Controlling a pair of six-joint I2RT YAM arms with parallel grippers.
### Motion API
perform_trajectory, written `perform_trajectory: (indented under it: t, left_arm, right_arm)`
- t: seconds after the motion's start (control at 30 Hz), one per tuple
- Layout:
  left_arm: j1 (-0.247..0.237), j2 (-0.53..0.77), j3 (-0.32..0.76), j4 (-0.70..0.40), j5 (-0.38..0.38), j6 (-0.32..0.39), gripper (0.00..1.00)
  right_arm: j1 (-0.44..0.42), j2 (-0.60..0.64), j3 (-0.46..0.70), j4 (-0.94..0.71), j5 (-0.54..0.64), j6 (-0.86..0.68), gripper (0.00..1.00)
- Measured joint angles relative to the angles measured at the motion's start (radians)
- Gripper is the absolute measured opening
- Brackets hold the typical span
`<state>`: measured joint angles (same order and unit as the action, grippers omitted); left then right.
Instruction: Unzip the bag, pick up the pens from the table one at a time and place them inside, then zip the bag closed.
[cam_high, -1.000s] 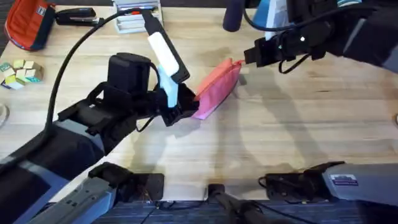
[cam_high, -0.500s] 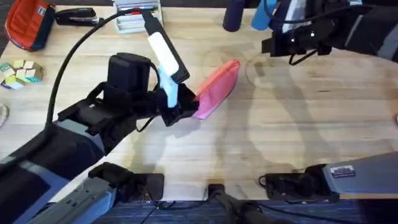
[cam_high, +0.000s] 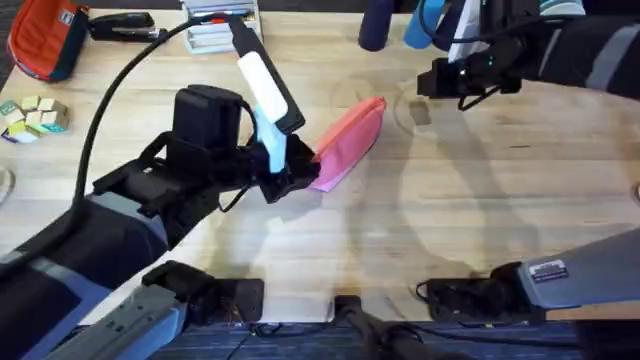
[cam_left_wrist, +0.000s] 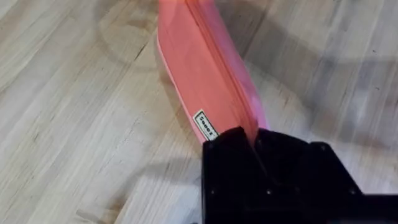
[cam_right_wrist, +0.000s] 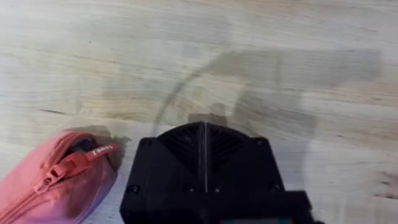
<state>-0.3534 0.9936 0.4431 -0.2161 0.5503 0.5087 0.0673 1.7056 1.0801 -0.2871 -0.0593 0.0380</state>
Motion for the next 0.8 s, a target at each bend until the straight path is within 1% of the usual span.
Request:
perform_trajectory:
  t: [0.13, 0.17, 0.27, 0.4, 0.43, 0.47, 0.63, 0.8]
  left_arm:
    - [0.0, 0.0, 0.0, 0.0, 0.0, 0.0, 0.043]
    - [0.0, 0.0, 0.0, 0.0, 0.0, 0.0, 0.043]
    - [0.0, 0.0, 0.0, 0.0, 0.0, 0.0, 0.043]
    - [0.0, 0.0, 0.0, 0.0, 0.0, 0.0, 0.043]
    - [0.0, 0.0, 0.0, 0.0, 0.0, 0.0, 0.043]
    - [0.0, 0.0, 0.0, 0.0, 0.0, 0.0, 0.043]
    - [0.0, 0.0, 0.0, 0.0, 0.0, 0.0, 0.043]
    - [0.0, 0.0, 0.0, 0.0, 0.0, 0.0, 0.043]
  right_arm:
    - [0.002, -0.014, 0.0, -0.018, 0.0, 0.0, 0.042]
    - [0.003, -0.025, 0.0, -0.028, 0.0, -0.001, 0.098]
    - [0.018, -0.077, 0.0, -0.062, 0.003, -0.018, 0.404]
    - [0.068, -0.174, 0.0, -0.138, 0.003, -0.058, 0.952]
    - [0.083, -0.199, 0.0, -0.164, 0.003, -0.064, 0.986]
    - [0.096, -0.22, 0.0, -0.185, 0.003, -0.069, 0.993]
    - [0.157, -0.31, 0.0, -0.288, 0.003, -0.076, 0.997]
    - [0.198, -0.389, 0.0, -0.325, 0.003, -0.081, 0.997]
